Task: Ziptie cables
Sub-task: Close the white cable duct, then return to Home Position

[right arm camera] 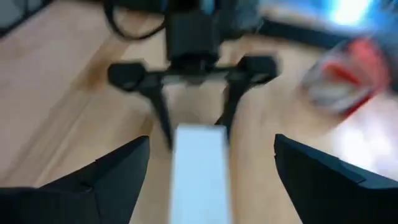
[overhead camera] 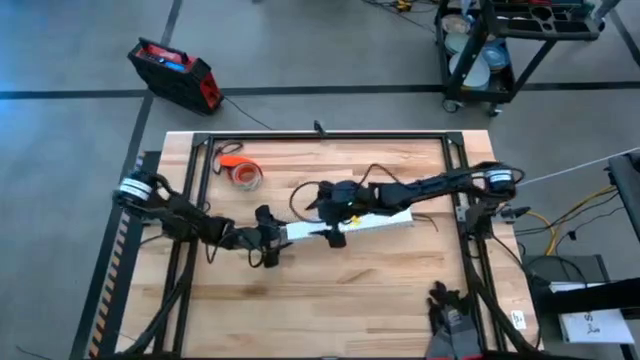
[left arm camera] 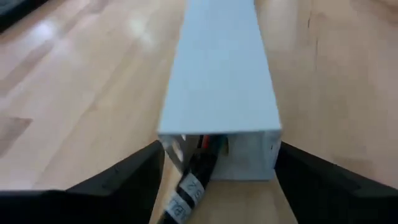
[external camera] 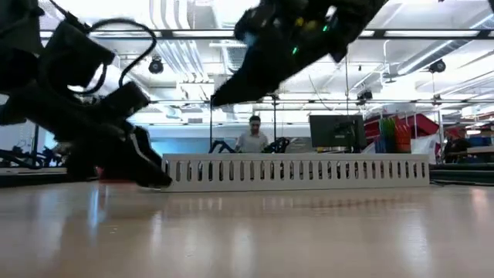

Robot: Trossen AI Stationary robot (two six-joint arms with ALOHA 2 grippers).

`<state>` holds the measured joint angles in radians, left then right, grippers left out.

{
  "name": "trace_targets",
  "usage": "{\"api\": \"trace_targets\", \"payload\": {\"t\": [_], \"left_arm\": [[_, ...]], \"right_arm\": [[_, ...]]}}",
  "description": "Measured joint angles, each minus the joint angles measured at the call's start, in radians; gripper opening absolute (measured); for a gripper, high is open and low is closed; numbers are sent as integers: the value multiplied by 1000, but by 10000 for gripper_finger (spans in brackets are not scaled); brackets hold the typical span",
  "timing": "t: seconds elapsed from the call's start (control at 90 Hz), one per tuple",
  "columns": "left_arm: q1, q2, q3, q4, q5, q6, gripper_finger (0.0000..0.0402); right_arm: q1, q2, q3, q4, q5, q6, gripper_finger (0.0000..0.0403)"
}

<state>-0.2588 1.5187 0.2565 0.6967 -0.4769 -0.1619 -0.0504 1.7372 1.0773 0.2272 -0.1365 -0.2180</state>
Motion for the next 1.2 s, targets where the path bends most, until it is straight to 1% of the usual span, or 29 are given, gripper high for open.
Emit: {"api": "trace_targets", "payload": {"t": [0.133, 0.189, 0.244, 0.322, 0.444, 0.589, 0.789, 0.956, 1.122, 1.2], "left_arm": [[0, -215, 1, -177, 0, -11, 304], [0, -313, 2, -237, -11, -8, 309], [-1, -407, 2, -287, -50, 5, 312], [0, -531, 2, -334, -149, 55, 314], [0, -688, 3, -337, -289, 138, 312], [0, -825, 11, -332, -354, 189, 312], [-1, -940, 29, -334, -449, 231, 312], [-1, -973, 44, -331, -535, 242, 311], [-1, -985, 69, -334, -574, 281, 311], [-3, -992, 95, -339, -577, 309, 311]], "right_arm": [[-40, -71, -114, 184, 4, -12, 297], [-65, -85, -161, 290, 6, -2, 289], [-89, -96, -217, 361, 6, 14, 280], [-117, -94, -273, 479, 9, 38, 270], [-149, -100, -331, 515, 6, 41, 255], [-176, -152, -379, 520, 7, 17, 237], [-218, -304, -458, 522, 6, -50, 213], [-262, -457, -541, 520, 10, -70, 199], [-294, -631, -656, 510, 18, -53, 190], [-294, -715, -704, 518, 53, -45, 186]]}}
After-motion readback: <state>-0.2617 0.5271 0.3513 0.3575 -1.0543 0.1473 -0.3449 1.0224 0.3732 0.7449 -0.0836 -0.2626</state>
